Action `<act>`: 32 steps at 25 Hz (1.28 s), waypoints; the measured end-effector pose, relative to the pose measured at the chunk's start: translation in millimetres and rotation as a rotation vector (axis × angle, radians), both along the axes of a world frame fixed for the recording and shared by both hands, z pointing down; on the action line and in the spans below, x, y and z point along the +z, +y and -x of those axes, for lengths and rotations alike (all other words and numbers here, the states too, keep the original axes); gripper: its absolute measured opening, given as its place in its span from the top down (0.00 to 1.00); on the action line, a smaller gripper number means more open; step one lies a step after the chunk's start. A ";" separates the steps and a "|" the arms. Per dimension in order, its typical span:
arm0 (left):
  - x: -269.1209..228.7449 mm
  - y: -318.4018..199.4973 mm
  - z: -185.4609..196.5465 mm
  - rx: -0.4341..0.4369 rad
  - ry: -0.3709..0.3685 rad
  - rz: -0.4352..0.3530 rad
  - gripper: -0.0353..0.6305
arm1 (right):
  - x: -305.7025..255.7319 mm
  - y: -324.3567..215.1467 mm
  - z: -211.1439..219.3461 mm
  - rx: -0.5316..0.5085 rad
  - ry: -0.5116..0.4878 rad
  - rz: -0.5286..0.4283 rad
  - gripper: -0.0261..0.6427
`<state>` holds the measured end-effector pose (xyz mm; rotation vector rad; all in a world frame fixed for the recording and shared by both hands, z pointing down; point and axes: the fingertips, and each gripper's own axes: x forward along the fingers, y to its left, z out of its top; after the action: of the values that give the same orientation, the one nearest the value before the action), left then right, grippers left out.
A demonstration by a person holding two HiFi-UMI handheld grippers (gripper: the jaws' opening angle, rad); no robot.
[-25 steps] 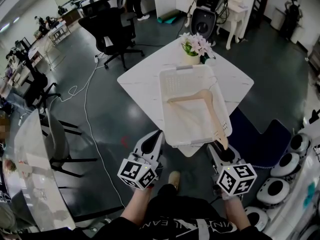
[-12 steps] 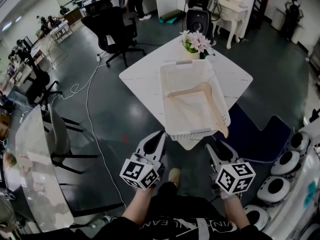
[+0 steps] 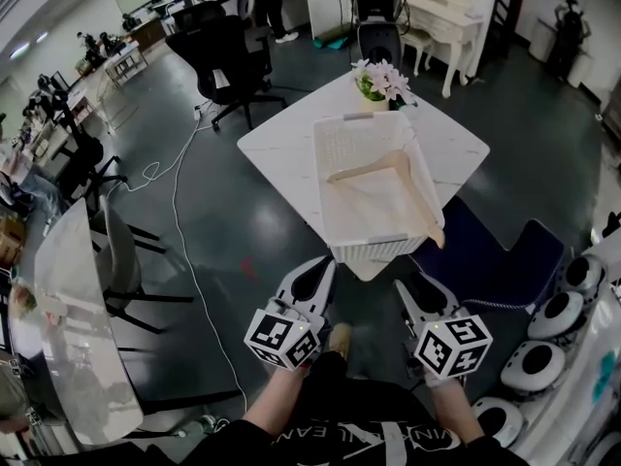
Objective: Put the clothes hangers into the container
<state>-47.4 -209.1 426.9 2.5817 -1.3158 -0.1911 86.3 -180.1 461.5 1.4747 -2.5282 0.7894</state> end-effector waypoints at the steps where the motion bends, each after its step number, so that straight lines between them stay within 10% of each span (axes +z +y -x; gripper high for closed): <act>1: -0.9 3.7 -2.7 0.002 0.000 -0.002 0.93 | -1.0 3.5 0.8 -0.005 -0.006 -0.003 0.73; 32: -3.9 107.3 -76.3 0.113 -0.011 -0.018 0.93 | -27.0 99.7 11.7 -0.119 -0.004 -0.153 0.90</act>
<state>28.9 -101.7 423.0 2.6671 -1.1722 -0.1696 74.6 -80.4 434.5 1.3482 -2.7039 0.5940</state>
